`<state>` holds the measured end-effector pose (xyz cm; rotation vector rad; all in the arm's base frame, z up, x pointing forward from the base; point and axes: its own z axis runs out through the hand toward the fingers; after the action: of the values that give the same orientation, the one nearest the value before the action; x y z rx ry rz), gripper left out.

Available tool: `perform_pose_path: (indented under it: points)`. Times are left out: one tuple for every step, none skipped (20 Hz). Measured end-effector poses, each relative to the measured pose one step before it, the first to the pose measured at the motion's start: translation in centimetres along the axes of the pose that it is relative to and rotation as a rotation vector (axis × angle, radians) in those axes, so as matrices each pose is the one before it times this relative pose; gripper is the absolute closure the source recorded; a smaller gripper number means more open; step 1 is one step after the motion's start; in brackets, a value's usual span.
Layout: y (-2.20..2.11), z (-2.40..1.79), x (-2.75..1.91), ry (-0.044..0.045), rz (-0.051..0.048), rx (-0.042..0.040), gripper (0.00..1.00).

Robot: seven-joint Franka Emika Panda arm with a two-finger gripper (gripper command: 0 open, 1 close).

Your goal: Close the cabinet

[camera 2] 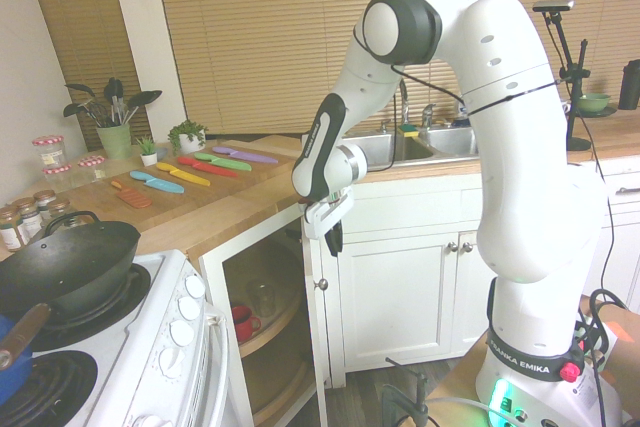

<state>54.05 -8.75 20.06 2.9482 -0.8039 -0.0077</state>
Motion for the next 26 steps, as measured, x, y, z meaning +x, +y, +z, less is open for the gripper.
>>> perform_pose_path:
  points:
    - [-0.204,-0.018,-0.08,0.00009,-0.00385,0.00064,1.0]
    - [-0.26,-0.032,-0.099,0.00035,-0.00494,0.00074,1.0]
    - [-0.335,-0.055,-0.112,0.00073,-0.00576,0.00111,1.0]
    - [-0.382,-0.087,-0.084,0.00147,-0.00661,0.00173,1.0]
    - [-0.432,-0.136,-0.047,0.00177,-0.00671,0.00214,1.0]
    - [-0.529,-0.216,0.003,0.00196,-0.00553,0.00441,1.0]
    - [-0.63,-0.246,-0.009,-0.00039,-0.00361,0.00726,1.0]
    - [-0.696,-0.264,-0.028,-0.00365,-0.00353,0.00723,1.0]
    - [-0.706,-0.257,-0.027,-0.00416,-0.00371,0.00679,1.0]
    - [-0.684,-0.131,-0.099,-0.00645,-0.00645,0.00306,1.0]
    - [-0.437,0.01,-0.03,-0.00486,-0.00421,0.00023,1.0]
    - [-0.491,0.166,-0.025,-0.00657,0.00012,0.00451,1.0]
    - [-0.379,0.353,0.007,-0.0105,0.00117,0.00168,1.0]
    - [-0.378,0.397,0.12,-0.00906,0.00551,0.00492,1.0]
    - [-0.46,0.443,0.137,-0.01004,0.00222,0.00329,1.0]
    - [-0.496,0.308,0.205,-0.0089,0.00289,0.00493,1.0]
    - [-0.682,0.202,0.214,-0.0073,0.00164,0.00749,1.0]
    - [-0.898,-0.02,0.26,-0.00505,-0.00448,0.00712,1.0]
    - [-1.071,-0.215,0.204,-0.00268,-0.00746,0.00654,1.0]
    - [-1.257,-0.395,0.206,-0.00054,-0.00669,0.00638,1.0]
    - [-1.328,-0.528,0.146,0.00011,-0.00646,0.00431,1.0]
    - [-1.349,-0.621,0.105,-0.00001,-0.00379,0.00378,1.0]
    - [-1.312,-0.668,0.168,-0.00232,0.00217,0.00505,1.0]
    - [-1.363,-0.754,0.319,-0.00588,0.00305,0.01165,1.0]
    - [-1.069,-0.618,0.416,-0.00755,0.0033,0.00867,1.0]
    - [-0.76,-0.315,0.425,-0.0058,0.00542,0.00106,1.0]
